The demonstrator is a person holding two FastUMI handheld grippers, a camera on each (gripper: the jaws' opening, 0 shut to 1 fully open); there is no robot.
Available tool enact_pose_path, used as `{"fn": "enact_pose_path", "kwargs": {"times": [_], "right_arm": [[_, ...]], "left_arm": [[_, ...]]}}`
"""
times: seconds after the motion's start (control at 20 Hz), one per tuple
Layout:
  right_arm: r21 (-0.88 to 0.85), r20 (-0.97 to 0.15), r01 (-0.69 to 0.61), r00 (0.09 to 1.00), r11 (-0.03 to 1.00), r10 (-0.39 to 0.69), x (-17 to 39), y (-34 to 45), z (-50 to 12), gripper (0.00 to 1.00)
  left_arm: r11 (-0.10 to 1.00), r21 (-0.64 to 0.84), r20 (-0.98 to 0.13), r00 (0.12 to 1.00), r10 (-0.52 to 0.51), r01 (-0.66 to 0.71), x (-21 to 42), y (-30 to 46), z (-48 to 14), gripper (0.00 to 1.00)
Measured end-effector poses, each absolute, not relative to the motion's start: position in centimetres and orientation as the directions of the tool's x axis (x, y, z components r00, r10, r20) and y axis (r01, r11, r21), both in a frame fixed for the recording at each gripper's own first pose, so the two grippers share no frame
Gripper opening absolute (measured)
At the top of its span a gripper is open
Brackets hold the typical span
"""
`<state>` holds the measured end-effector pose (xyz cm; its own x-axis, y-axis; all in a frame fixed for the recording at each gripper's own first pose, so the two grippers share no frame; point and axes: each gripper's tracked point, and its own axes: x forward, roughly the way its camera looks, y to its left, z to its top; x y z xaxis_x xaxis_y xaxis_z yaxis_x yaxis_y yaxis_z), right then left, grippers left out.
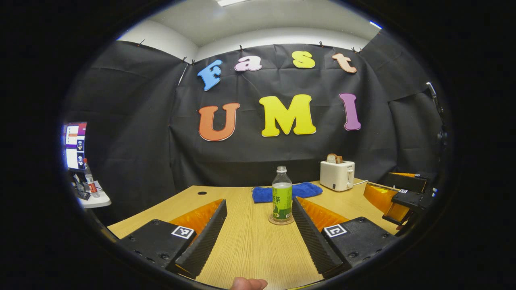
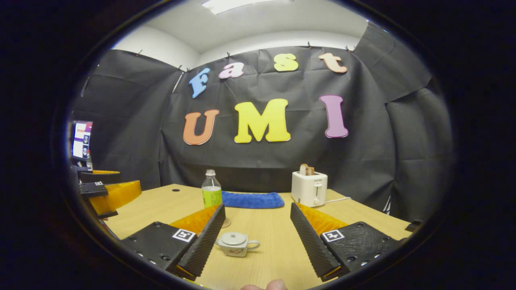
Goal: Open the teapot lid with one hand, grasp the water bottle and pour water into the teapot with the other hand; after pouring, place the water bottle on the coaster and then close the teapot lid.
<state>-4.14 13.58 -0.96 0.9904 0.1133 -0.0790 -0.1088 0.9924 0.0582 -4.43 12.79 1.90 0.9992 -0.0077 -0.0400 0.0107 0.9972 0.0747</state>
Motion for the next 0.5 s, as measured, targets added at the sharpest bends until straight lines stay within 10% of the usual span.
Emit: {"fn": "enact_pose_path", "kwargs": {"times": [0.5], "right_arm": [[0.053, -0.075, -0.09, 0.993, 0.995, 0.093, -4.25, 12.73, -0.77, 0.98]], "left_arm": [[0.997, 0.075, -0.061, 0.998, -0.013, 0.017, -4.22, 12.5, 1.18, 1.0]]}}
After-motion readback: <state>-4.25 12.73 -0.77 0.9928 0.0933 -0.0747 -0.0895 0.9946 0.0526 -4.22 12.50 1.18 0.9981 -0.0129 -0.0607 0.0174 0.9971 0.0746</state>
